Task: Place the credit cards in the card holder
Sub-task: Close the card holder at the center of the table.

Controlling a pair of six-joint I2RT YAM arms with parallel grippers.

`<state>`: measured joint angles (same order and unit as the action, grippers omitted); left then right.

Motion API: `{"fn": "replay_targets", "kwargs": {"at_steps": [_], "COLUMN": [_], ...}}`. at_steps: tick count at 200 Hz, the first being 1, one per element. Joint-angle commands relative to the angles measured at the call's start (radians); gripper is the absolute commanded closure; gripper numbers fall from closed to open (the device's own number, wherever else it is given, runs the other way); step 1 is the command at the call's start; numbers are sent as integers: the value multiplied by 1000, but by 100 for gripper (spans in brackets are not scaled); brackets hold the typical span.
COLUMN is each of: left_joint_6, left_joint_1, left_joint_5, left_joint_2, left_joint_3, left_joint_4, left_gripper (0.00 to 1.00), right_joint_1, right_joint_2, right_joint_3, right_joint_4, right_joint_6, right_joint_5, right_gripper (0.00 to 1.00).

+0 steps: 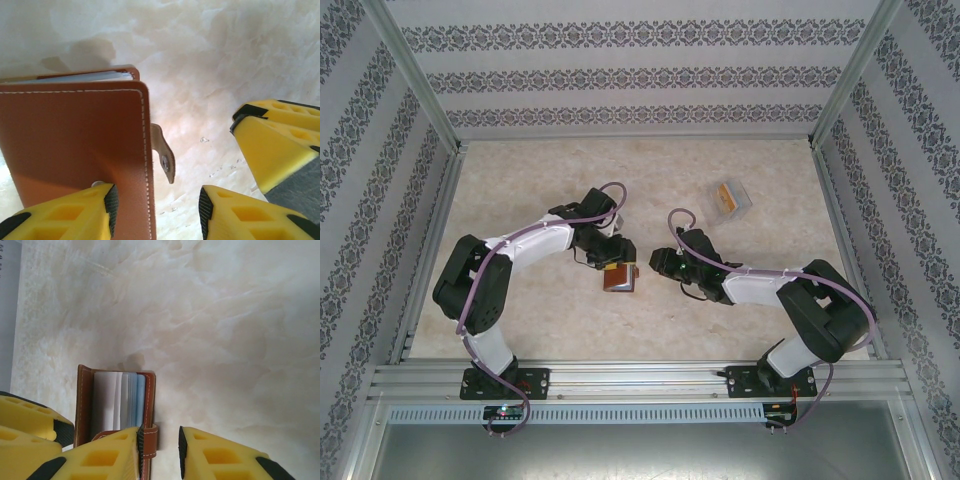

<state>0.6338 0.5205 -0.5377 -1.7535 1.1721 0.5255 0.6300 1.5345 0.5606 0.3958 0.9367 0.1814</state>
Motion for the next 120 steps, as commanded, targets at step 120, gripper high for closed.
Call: {"fn": "replay_targets", "kwargs": {"at_steps": [120], "left_joint_6": [50], "left_joint_1": [18], "left_joint_5": [-1], "left_joint_2": [-98], "left_joint_3": [46], "left_joint_4": [-15], "left_gripper": [59], "right_joint_1": [-24], "right_joint_2": [3], "right_joint_3": [-36], "right_joint_4": [53], "right_joint_6": [17], "right_joint_5": [4], "right_gripper": [76]}}
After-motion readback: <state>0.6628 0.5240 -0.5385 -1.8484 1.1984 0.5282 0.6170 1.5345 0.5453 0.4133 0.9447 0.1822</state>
